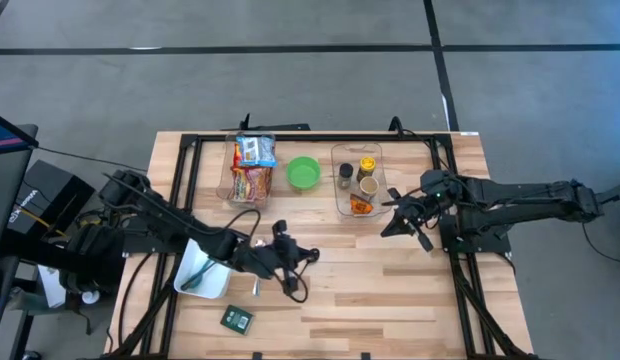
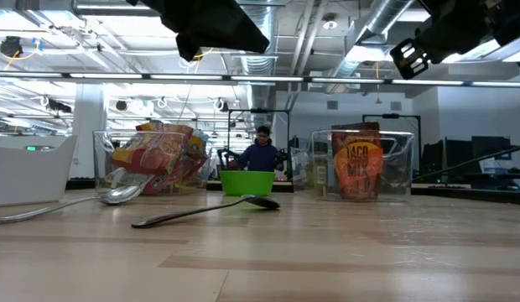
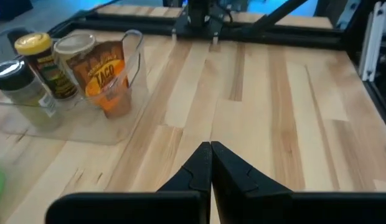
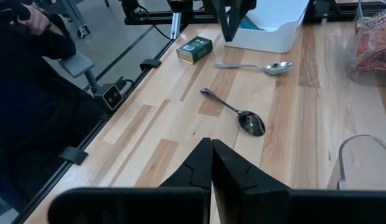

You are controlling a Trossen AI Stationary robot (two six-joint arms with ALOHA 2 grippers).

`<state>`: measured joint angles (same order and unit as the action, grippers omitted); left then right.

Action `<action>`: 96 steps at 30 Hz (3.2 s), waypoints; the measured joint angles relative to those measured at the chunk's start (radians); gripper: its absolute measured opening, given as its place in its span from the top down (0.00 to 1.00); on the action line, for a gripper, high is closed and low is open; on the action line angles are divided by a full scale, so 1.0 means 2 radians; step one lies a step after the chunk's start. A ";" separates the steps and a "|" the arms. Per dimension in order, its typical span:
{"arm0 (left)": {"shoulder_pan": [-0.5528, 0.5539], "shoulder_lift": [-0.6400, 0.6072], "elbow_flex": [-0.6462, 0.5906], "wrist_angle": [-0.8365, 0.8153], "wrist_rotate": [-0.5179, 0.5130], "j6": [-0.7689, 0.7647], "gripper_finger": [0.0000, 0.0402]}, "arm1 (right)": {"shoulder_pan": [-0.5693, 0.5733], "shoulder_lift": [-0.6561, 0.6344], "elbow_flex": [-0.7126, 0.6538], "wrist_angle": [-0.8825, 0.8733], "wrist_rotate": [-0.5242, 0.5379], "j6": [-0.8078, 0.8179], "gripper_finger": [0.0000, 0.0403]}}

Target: Pick & Place Food Item

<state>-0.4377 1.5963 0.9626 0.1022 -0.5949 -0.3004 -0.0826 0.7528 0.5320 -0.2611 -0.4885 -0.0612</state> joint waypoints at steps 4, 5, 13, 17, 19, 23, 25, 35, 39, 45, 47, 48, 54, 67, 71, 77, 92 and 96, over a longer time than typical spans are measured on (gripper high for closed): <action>0.000 0.004 0.016 -0.047 0.000 -0.036 1.00 | 0.000 0.000 0.000 0.000 0.000 0.000 1.00; 0.000 0.004 0.018 -0.060 0.000 -0.046 1.00 | 0.000 0.000 0.000 0.000 0.000 -0.001 1.00; 0.003 0.004 0.039 -0.138 0.002 -0.133 1.00 | 0.000 0.000 0.000 0.000 0.000 -0.001 1.00; 0.004 0.004 0.050 -0.162 0.032 -0.164 1.00 | 0.000 0.000 0.000 0.000 0.000 -0.001 1.00; 0.004 0.007 0.051 -0.160 0.046 -0.171 1.00 | 0.000 0.000 0.000 0.000 0.000 -0.001 1.00; 0.006 0.022 0.051 -0.159 0.070 -0.185 1.00 | 0.000 0.000 0.000 -0.001 0.000 0.000 1.00; 0.007 0.037 0.050 -0.158 0.086 -0.186 1.00 | 0.000 0.000 0.000 -0.001 0.000 0.000 1.00; 0.028 0.082 0.050 -0.093 0.179 -0.145 1.00 | 0.000 0.000 0.000 -0.004 0.000 0.000 1.00; 0.036 0.082 0.065 -0.103 0.179 -0.155 1.00 | 0.000 0.000 0.000 -0.008 0.000 0.000 1.00; 0.037 0.104 0.134 -0.159 0.179 -0.137 1.00 | 0.000 0.000 0.000 -0.011 0.000 0.000 1.00; 0.038 0.107 0.153 -0.190 0.179 -0.137 1.00 | 0.000 0.000 0.000 -0.011 0.000 0.000 1.00; 0.039 0.109 0.162 -0.198 0.179 -0.137 1.00 | 0.001 0.000 0.000 -0.012 0.000 0.001 1.00; 0.044 0.110 0.173 -0.239 0.170 -0.158 1.00 | 0.001 0.000 0.000 -0.010 0.000 0.000 1.00; 0.047 0.110 0.173 -0.331 0.138 -0.270 1.00 | 0.001 0.000 0.000 -0.011 0.000 0.004 1.00; 0.044 0.110 0.172 -0.331 0.136 -0.283 1.00 | 0.001 0.000 0.000 -0.011 0.000 0.004 1.00; 0.041 0.110 0.148 -0.308 0.136 -0.301 1.00 | 0.001 0.000 0.000 -0.011 0.000 0.004 1.00; 0.041 0.109 0.065 -0.192 0.127 -0.312 1.00 | 0.032 0.000 0.000 -0.011 -0.001 0.018 1.00; 0.040 0.109 0.052 -0.179 0.127 -0.312 1.00 | 0.042 0.000 0.000 -0.011 -0.001 0.023 1.00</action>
<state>-0.3579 1.8153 1.0669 -0.2556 -0.3405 -0.9249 0.0013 0.7532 0.5323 -0.2837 -0.4897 -0.0147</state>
